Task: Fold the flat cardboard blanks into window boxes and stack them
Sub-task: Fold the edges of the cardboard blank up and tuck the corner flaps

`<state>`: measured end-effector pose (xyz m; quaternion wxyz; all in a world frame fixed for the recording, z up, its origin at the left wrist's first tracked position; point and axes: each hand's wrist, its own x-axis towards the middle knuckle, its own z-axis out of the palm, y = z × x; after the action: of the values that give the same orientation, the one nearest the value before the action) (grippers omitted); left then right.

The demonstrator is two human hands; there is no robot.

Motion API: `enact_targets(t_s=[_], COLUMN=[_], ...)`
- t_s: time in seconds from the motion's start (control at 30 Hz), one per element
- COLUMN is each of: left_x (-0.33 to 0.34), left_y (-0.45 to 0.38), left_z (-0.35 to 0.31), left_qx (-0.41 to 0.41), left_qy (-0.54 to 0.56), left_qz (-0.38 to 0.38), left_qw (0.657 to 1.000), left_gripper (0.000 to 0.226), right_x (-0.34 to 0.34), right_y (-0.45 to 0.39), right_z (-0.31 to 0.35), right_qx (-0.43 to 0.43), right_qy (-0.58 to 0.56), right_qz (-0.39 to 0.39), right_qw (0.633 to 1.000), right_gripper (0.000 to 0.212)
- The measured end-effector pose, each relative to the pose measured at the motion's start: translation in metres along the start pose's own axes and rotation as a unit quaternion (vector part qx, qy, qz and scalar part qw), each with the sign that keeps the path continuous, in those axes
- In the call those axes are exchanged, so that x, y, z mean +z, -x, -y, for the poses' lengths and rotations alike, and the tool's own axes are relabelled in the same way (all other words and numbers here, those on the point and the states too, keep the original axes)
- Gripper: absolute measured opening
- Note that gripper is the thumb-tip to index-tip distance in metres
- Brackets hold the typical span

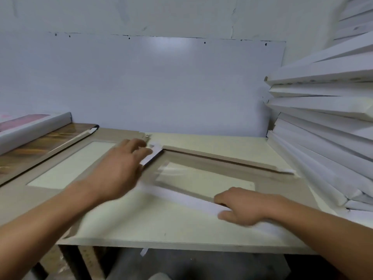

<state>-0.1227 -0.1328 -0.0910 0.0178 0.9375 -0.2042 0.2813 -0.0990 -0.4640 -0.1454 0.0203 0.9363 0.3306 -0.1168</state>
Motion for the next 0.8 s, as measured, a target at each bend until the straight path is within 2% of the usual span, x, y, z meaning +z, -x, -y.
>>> enact_targets(t_s=[0.03, 0.1, 0.17, 0.23, 0.27, 0.3, 0.33, 0.4, 0.43, 0.47, 0.5, 0.57, 0.63, 0.67, 0.73, 0.8], left_x=[-0.005, -0.006, 0.002, 0.028, 0.036, 0.039, 0.048, 0.064, 0.069, 0.072, 0.074, 0.074, 0.065, 0.061, 0.061, 0.065], left_y=[0.006, 0.024, 0.045, 0.063, 0.068, 0.07, 0.072, 0.079, 0.078, 0.076, 0.072, 0.065, 0.054, 0.048, 0.042, 0.038], left_z=[-0.021, -0.067, -0.118, -0.159, -0.172, -0.181, -0.188, -0.188, -0.184, -0.18, -0.177, -0.17, -0.165, -0.162, -0.155, -0.151], left_qx=[0.021, 0.092, 0.178, 0.232, 0.215, 0.174, 0.166, 0.191, 0.202, 0.207, 0.202, 0.175, 0.138, 0.116, 0.075, 0.074], left_qy=[0.055, 0.151, 0.193, 0.144, 0.11, 0.089, 0.052, -0.007, -0.011, -0.012, -0.005, 0.015, 0.037, 0.044, 0.067, 0.086], left_qz=[-0.012, 0.019, 0.066, 0.101, 0.121, 0.13, 0.107, 0.08, 0.061, 0.04, 0.044, 0.065, 0.102, 0.116, 0.154, 0.138], left_qw=[0.998, 0.984, 0.963, 0.957, 0.963, 0.972, 0.979, 0.978, 0.977, 0.977, 0.978, 0.982, 0.985, 0.985, 0.983, 0.984], left_gripper=[0.047, 0.044, 0.045, 0.035, 0.041, 0.056, 0.065, 0.051, 0.039, 0.029, 0.022, 0.018, 0.01, 0.01, 0.026, 0.022], right_x=[0.0, -0.002, -0.004, -0.006, -0.008, -0.01, -0.011, -0.013, -0.014, -0.014, -0.013, -0.01, -0.006, -0.003, 0.001, 0.008], right_y=[-0.012, -0.041, -0.073, -0.097, -0.105, -0.11, -0.112, -0.106, -0.099, -0.092, -0.082, -0.055, -0.023, -0.006, 0.027, 0.051], right_z=[0.01, 0.028, 0.039, 0.045, 0.046, 0.046, 0.045, 0.043, 0.043, 0.042, 0.042, 0.043, 0.044, 0.044, 0.045, 0.042], right_qx=[0.008, 0.054, 0.15, 0.233, 0.254, 0.261, 0.255, 0.222, 0.196, 0.17, 0.144, 0.096, 0.07, 0.061, 0.064, 0.103], right_qy=[-0.026, -0.086, -0.167, -0.251, -0.295, -0.352, -0.427, -0.577, -0.61, -0.605, -0.57, -0.439, -0.328, -0.29, -0.236, -0.197], right_qz=[-0.008, -0.052, -0.109, -0.155, -0.171, -0.183, -0.187, -0.167, -0.15, -0.136, -0.127, -0.107, -0.072, -0.058, -0.05, -0.062], right_qw=[1.0, 0.993, 0.968, 0.927, 0.905, 0.88, 0.847, 0.768, 0.753, 0.766, 0.799, 0.887, 0.939, 0.953, 0.968, 0.973], right_gripper=[0.025, 0.024, 0.019, 0.026, 0.028, 0.026, 0.02, 0.014, 0.019, 0.023, 0.025, 0.036, 0.052, 0.057, 0.057, 0.047])
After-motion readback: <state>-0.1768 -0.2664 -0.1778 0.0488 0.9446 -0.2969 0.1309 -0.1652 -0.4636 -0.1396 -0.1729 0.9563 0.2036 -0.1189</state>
